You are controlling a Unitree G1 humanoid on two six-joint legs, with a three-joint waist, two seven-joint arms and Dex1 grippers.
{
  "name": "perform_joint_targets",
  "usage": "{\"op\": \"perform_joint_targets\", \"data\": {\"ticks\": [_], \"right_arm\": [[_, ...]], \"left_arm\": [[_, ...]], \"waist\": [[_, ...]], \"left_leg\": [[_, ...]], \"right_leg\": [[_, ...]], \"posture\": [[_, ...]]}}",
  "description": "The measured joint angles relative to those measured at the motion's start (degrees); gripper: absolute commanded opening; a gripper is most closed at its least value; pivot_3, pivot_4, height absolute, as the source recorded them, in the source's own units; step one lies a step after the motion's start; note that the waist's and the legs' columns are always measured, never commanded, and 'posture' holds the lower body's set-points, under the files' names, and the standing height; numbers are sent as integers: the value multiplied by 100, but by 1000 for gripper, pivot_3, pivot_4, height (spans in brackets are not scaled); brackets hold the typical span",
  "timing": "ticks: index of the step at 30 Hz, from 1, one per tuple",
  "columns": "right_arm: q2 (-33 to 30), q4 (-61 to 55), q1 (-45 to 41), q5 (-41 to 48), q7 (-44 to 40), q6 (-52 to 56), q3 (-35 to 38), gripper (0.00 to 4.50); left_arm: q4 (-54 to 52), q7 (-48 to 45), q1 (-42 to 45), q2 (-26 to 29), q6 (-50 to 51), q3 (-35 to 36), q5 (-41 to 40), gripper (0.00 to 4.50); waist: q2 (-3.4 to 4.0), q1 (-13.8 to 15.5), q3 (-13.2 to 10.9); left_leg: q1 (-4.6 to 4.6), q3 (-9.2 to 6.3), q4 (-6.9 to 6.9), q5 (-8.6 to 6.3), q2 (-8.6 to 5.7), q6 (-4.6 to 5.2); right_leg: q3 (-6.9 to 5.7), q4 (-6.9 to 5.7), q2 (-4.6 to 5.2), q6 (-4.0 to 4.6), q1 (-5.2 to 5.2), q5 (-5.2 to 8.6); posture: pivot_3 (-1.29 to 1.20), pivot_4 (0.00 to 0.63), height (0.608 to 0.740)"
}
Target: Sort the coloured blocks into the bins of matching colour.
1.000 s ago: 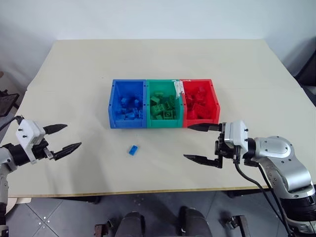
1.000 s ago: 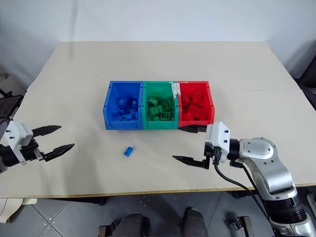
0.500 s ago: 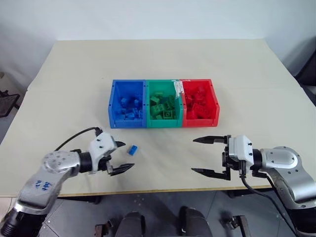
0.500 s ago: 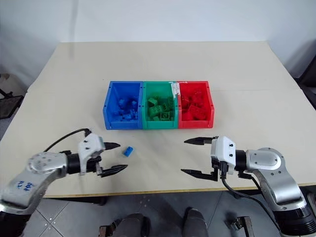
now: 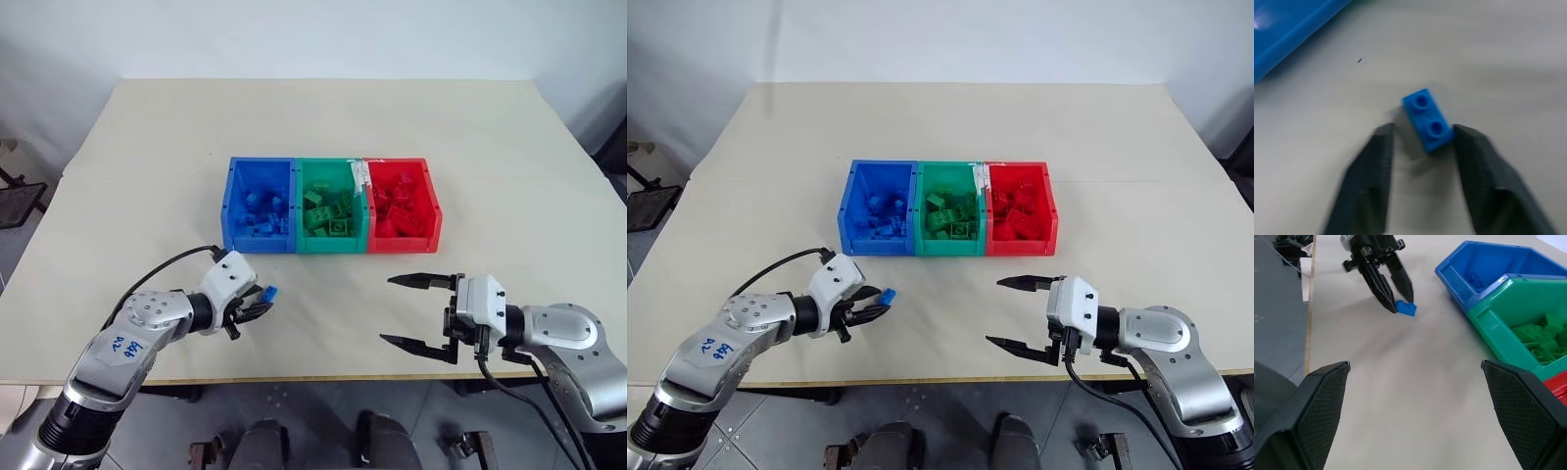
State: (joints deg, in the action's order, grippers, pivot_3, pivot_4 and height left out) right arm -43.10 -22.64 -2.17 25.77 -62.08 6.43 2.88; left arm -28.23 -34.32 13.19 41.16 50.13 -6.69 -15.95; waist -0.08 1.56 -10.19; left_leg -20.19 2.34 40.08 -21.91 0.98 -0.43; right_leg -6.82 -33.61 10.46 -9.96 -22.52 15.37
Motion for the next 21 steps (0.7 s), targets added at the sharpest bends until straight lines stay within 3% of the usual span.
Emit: {"op": "perform_joint_targets", "data": {"ticks": [2, 10, 13, 17, 21], "right_arm": [[0, -6, 52, 0, 35, 14, 0, 4500], [19, -280, 363, 31, 368, 136, 325, 4500], [211, -427, 479, 170, 718, 275, 546, 4500], [543, -615, 538, 403, 1318, 528, 814, 4500], [643, -650, 556, 450, 1657, 624, 918, 4500]], "left_arm": [[13, -4, 0, -10, -43, -13, 23, 427], [774, -452, -29, -332, -1594, 403, -63, 426], [1062, -294, 392, -750, -2149, 856, -139, 426], [1795, 400, 1236, -982, -2811, 947, 377, 426], [2348, 602, 1579, -1323, -2853, 975, 464, 426]], "waist": [[0, -2, 0], [0, 0, 0], [-1, 16, 0], [-1, 5, 1], [-1, -15, 1]], "left_leg": [[0, 1, 0, 0, 0, 0], [-3, 1, 1, 0, 1, 0], [-6, -1, 8, 0, -1, 0], [-1, 0, 5, 0, -3, 0], [-1, 1, 0, 0, -3, 1]], "right_leg": [[1, 1, 0, 0, 0, 0], [-2, 6, 0, 1, -1, 0], [-3, 5, 0, 1, 1, 0], [-3, 1, 0, 0, 4, 0], [-3, 3, 0, -2, 1, -1]], "posture": [[0, 150, 740], [0, 150, 740], [0, 150, 740], [0, 150, 740], [0, 150, 740]]}}
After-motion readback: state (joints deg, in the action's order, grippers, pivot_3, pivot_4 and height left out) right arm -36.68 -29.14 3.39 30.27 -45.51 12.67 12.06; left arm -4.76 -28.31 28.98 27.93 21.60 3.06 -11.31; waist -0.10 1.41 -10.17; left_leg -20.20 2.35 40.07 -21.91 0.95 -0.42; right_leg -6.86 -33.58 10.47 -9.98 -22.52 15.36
